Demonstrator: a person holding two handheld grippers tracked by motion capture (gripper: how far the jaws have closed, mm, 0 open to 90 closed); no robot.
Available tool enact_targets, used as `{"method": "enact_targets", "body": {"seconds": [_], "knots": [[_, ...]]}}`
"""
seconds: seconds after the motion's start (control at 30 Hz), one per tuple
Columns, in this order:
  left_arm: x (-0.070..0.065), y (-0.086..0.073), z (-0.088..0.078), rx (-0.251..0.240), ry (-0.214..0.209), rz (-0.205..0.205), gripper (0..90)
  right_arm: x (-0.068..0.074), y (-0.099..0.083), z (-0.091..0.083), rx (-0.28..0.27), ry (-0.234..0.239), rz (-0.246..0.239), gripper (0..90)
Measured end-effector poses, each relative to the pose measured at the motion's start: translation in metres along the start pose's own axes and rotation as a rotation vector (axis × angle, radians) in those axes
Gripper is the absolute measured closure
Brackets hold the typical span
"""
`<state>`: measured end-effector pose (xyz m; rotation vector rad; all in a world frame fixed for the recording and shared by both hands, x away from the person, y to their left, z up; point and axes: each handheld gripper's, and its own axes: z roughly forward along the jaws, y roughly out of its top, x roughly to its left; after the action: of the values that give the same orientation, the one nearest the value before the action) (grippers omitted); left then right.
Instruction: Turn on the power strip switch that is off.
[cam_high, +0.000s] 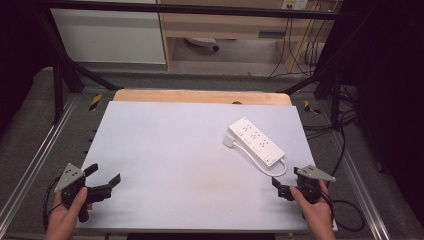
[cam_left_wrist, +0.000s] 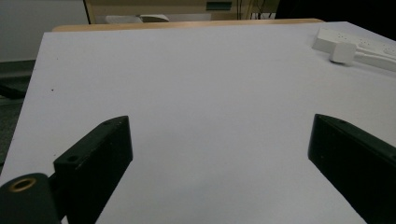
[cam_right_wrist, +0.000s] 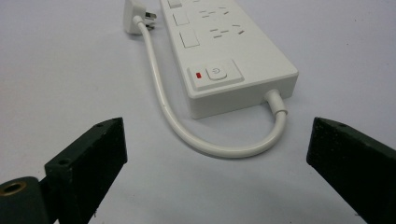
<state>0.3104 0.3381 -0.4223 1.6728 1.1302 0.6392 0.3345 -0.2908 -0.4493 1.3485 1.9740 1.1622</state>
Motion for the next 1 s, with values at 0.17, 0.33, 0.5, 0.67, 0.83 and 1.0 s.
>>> {"method": "enact_targets", "body": {"seconds": [0.17, 0.33, 0.5, 0.67, 0.83, 1.0], "knots": [[0.001, 0.000, 0.001, 0.003, -0.008, 0.004, 6.6, 0.001, 0.000, 0.001, 0.005, 0.008, 0.003, 6.2], [0.001, 0.000, 0.001, 0.002, -0.008, 0.001, 6.5, -0.001, 0.000, 0.000, 0.001, 0.003, 0.018, 6.2], [0.001, 0.000, 0.001, 0.002, -0.009, 0.005, 6.5, 0.003, 0.006, -0.005, -0.046, 0.015, 0.028, 5.4], [0.001, 0.000, 0.001, 0.010, -0.010, 0.005, 6.5, 0.007, 0.012, -0.009, -0.083, 0.026, 0.030, 5.2], [0.001, 0.000, 0.001, 0.007, -0.018, -0.001, 6.5, 0.008, 0.024, -0.009, -0.102, 0.045, 0.037, 2.7], [0.000, -0.001, 0.002, 0.009, -0.019, -0.001, 6.5, 0.006, 0.038, -0.007, -0.127, 0.053, 0.046, 2.7]]}}
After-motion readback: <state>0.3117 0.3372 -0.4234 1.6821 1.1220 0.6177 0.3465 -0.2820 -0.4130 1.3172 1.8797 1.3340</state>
